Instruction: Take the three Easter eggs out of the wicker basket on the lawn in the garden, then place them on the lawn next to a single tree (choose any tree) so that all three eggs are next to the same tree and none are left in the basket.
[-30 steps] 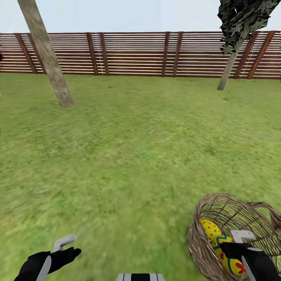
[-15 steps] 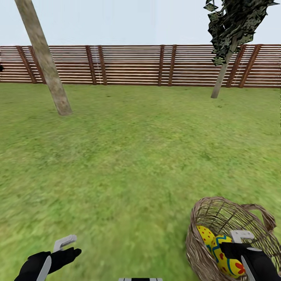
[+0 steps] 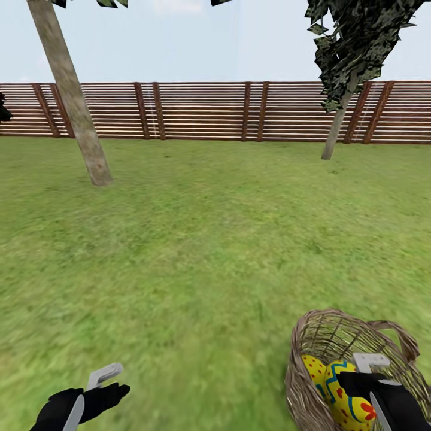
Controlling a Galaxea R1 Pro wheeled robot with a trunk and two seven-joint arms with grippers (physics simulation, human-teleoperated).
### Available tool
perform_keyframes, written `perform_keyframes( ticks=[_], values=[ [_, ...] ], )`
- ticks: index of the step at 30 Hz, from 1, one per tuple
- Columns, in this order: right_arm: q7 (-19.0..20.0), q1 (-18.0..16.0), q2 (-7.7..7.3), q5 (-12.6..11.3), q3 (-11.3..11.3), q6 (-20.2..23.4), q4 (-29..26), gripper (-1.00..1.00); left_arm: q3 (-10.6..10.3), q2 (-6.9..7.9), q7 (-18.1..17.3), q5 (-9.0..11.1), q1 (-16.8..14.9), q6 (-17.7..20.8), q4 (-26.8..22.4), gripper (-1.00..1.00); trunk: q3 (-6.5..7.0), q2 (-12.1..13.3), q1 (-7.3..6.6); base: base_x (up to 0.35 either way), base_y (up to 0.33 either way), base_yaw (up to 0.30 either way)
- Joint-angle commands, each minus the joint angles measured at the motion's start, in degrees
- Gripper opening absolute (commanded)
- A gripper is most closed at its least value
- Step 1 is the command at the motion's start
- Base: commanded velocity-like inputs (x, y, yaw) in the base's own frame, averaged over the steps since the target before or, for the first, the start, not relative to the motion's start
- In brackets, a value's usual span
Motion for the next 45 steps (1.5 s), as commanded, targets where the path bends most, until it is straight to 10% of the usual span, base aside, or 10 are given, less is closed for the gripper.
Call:
perform_keyframes(
  ticks=[1, 45],
  values=[
    [0.37, -0.02, 0.00, 0.25, -0.07, 0.28, -0.07, -1.00, 0.15, 0.00, -0.14, 0.18, -0.02, 0.32, -0.05, 1.00, 0.13, 0.39, -0.24, 0.000, 0.000, 0.000],
    [0.32, -0.02, 0.00, 0.30, 0.05, 0.28, -0.07, -1.00, 0.20, -0.01, -0.26, 0.36, -0.03, 0.34, -0.12, 1.00, 8.03, 18.04, -9.90, -0.023, 0.000, 0.000]
  ],
)
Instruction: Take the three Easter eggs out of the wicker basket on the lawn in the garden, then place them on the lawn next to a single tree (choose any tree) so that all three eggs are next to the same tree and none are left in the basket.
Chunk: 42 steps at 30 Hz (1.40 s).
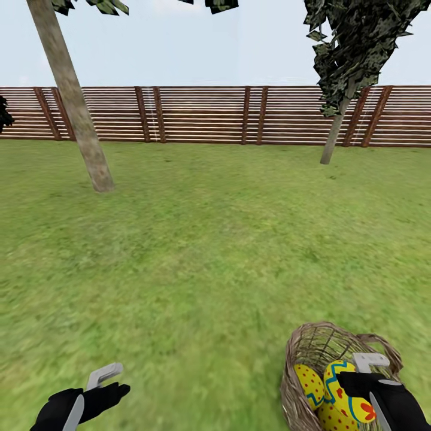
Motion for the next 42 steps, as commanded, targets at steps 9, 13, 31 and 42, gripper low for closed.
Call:
perform_keyframes(
  ticks=[9, 13, 31, 42],
  values=[
    [0.37, -0.03, 0.00, 0.30, 0.00, 0.28, -0.07, -1.00, 0.06, -0.08, -0.04, 0.08, -0.02, 0.39, -0.06, 1.00, 1.57, 3.60, -1.99, 0.000, 0.000, 0.000],
    [0.37, -0.03, 0.00, 0.30, 0.03, 0.28, -0.07, -1.00, 0.03, -0.04, -0.03, 0.08, -0.01, 0.42, -0.06, 1.00, 2.29, 5.21, -2.87, 0.000, 0.000, 0.000],
    [0.37, -0.03, 0.09, 0.35, 0.15, 0.28, -0.07, -1.00, 0.09, 0.00, -0.03, 0.08, -0.03, 0.48, -0.06, 1.00, 5.52, 12.43, -6.82, 0.000, 0.000, 0.000],
    [0.37, -0.03, 0.09, 0.30, 0.17, 0.28, -0.07, -1.00, 0.04, -0.05, -0.03, 0.08, 0.00, 0.46, -0.06, 1.00, 7.49, 16.84, -9.24, 0.000, 0.000, 0.000]
  ],
)
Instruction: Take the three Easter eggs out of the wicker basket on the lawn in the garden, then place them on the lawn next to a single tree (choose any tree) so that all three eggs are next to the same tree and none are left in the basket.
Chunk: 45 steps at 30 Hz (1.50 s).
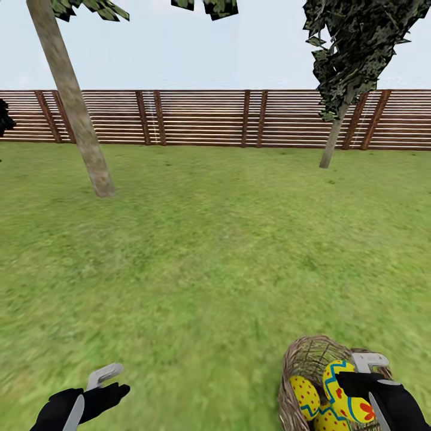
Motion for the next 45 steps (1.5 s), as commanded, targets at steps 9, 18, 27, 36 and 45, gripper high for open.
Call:
perform_keyframes(
  ticks=[9, 18, 27, 36, 45],
  values=[
    [0.37, -0.03, 0.09, 0.27, -0.07, 0.28, -0.07, -1.00, 0.14, -0.04, -0.14, 0.17, -0.06, 0.28, -0.05, 1.00, 1.57, 3.60, -1.99, 0.000, 0.000, 0.000],
    [0.37, -0.03, 0.09, 0.32, -0.07, 0.37, -0.07, -1.00, 0.14, 0.01, -0.04, 0.17, -0.05, 0.26, -0.05, 1.00, 3.19, 7.21, -3.97, 0.000, 0.000, 0.000],
    [0.28, -0.03, 0.27, 0.36, -0.07, 0.37, -0.07, -1.00, 0.19, 0.04, -0.14, 0.17, -0.06, 0.26, -0.05, 1.00, 4.80, 10.82, -5.94, -0.112, 0.000, 0.000],
    [0.28, -0.03, 0.33, 0.35, 0.01, 0.37, -0.07, -1.00, 0.27, 0.04, -0.12, 0.25, -0.06, 0.18, -0.13, 1.00, 6.42, 14.43, -7.92, -0.190, 0.000, 0.000],
    [0.28, -0.03, 0.52, 0.33, 0.02, 0.37, -0.07, -1.00, 0.10, -0.04, -0.19, 0.19, -0.04, 0.26, -0.31, 1.00, 8.03, 18.04, -9.90, -0.001, -0.193, 0.000]
  ],
)
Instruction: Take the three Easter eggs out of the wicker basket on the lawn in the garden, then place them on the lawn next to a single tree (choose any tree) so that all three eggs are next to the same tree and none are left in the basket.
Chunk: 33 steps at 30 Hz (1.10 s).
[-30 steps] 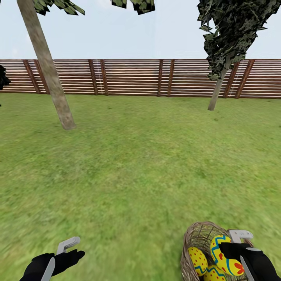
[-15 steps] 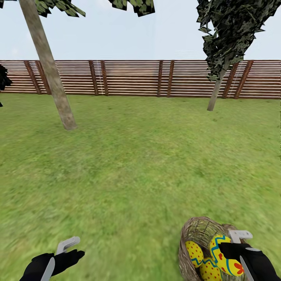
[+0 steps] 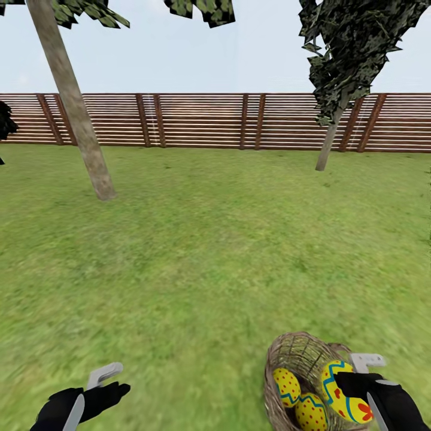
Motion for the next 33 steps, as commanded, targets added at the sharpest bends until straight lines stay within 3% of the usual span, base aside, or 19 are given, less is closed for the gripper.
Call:
perform_keyframes(
  ticks=[1, 14, 20, 33],
  values=[
    [0.36, -0.03, -0.02, 0.27, -0.05, 0.25, -0.04, -1.00, 0.13, -0.02, -0.12, 0.14, -0.04, 0.36, -0.08, 1.00, 0.13, 0.39, -0.23, 0.000, -0.300, 0.000],
    [0.36, -0.03, -0.01, 0.24, -0.05, 0.25, -0.04, -1.00, 0.10, -0.03, -0.01, 0.13, -0.01, 0.36, 0.00, 1.00, 2.47, 5.60, -3.09, 0.000, -0.292, 0.000],
    [0.36, -0.03, 0.01, 0.26, -0.05, 0.25, -0.04, -1.00, -2.18, -0.03, 0.31, 0.12, -0.02, 0.35, 0.09, 1.00, 3.54, 8.01, -4.40, 0.000, -0.286, 0.000],
    [0.36, -0.03, -0.05, 0.22, -0.09, 0.25, -0.04, -1.00, -2.33, -0.12, 0.45, 0.12, -0.04, 0.27, 0.09, 1.00, 5.88, 13.22, -7.26, -0.011, -0.263, 0.000]
  ],
)
